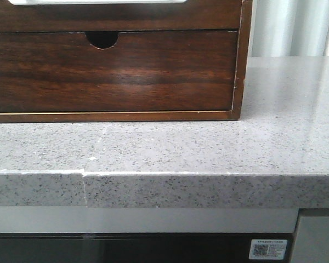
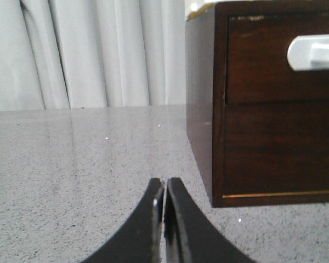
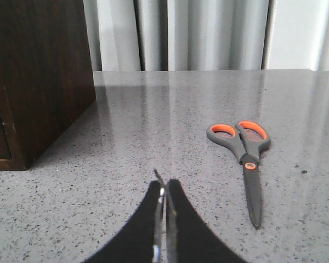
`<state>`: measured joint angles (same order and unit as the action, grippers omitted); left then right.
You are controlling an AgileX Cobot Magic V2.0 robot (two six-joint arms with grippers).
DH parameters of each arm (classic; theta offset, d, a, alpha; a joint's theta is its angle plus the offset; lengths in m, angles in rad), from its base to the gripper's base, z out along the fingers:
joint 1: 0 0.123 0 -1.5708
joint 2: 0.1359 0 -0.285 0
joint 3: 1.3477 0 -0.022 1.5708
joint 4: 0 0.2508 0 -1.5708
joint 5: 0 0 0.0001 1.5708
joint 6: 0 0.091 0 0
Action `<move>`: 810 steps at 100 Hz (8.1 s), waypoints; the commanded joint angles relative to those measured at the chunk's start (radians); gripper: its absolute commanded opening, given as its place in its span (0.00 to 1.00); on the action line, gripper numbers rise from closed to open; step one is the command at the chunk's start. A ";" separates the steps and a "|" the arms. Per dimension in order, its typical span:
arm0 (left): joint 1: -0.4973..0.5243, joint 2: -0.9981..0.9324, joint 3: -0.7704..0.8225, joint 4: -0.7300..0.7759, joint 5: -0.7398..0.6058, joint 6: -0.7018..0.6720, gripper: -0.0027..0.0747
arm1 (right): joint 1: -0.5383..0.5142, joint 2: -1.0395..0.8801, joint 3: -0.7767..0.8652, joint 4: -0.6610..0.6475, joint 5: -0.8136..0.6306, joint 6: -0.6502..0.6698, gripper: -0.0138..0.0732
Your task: Put scissors in drawer with both arms
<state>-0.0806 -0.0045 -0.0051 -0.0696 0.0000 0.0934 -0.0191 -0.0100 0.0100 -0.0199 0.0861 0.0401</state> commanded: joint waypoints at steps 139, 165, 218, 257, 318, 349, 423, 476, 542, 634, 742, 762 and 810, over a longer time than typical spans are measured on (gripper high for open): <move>0.003 0.448 -0.612 -0.179 0.306 0.054 0.01 | -0.004 0.448 -0.616 -0.011 0.317 -0.003 0.08; 0.005 0.450 -0.612 -0.152 0.296 0.063 0.40 | -0.004 0.448 -0.616 -0.085 0.296 -0.003 0.54; 0.005 0.450 -0.612 -0.249 0.298 0.062 0.70 | -0.004 0.448 -0.616 -0.109 0.270 -0.003 0.75; 0.005 0.614 -0.591 -1.031 0.335 0.091 0.64 | -0.004 0.448 -0.615 -0.109 0.267 -0.003 0.75; 0.005 1.066 -0.671 -1.799 0.760 0.762 0.64 | -0.004 0.448 -0.615 -0.107 0.267 -0.003 0.75; 0.005 1.203 -0.761 -1.799 0.847 0.781 0.64 | -0.004 0.448 -0.615 -0.107 0.267 -0.003 0.75; 0.005 1.252 -0.765 -1.797 0.913 0.814 0.25 | -0.004 0.448 -0.615 -0.107 0.267 -0.003 0.75; 0.105 1.212 -0.677 -1.724 1.243 0.831 0.18 | -0.004 0.448 -0.615 -0.107 0.267 -0.003 0.75; 0.105 0.732 -0.424 -1.613 1.162 0.806 0.18 | -0.004 0.448 -0.615 -0.107 0.267 -0.003 0.75; 0.151 0.568 -0.496 -1.100 1.093 0.525 0.48 | -0.004 0.518 -0.720 -0.188 0.475 0.009 0.75; -0.096 0.480 -0.763 -0.234 0.710 0.225 0.48 | -0.327 1.534 -1.276 0.126 0.940 -0.273 0.63; -0.096 0.481 -0.763 -0.234 0.710 0.225 0.48 | -0.302 1.626 -1.344 0.124 0.953 -0.294 0.58; -0.096 0.481 -0.763 -0.234 0.710 0.225 0.48 | -0.291 1.724 -1.417 0.104 0.993 -0.321 0.58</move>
<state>-0.1675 0.4692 -0.7372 -0.2848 0.7901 0.3273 -0.3108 1.7479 -1.3734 0.0974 1.0770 -0.2665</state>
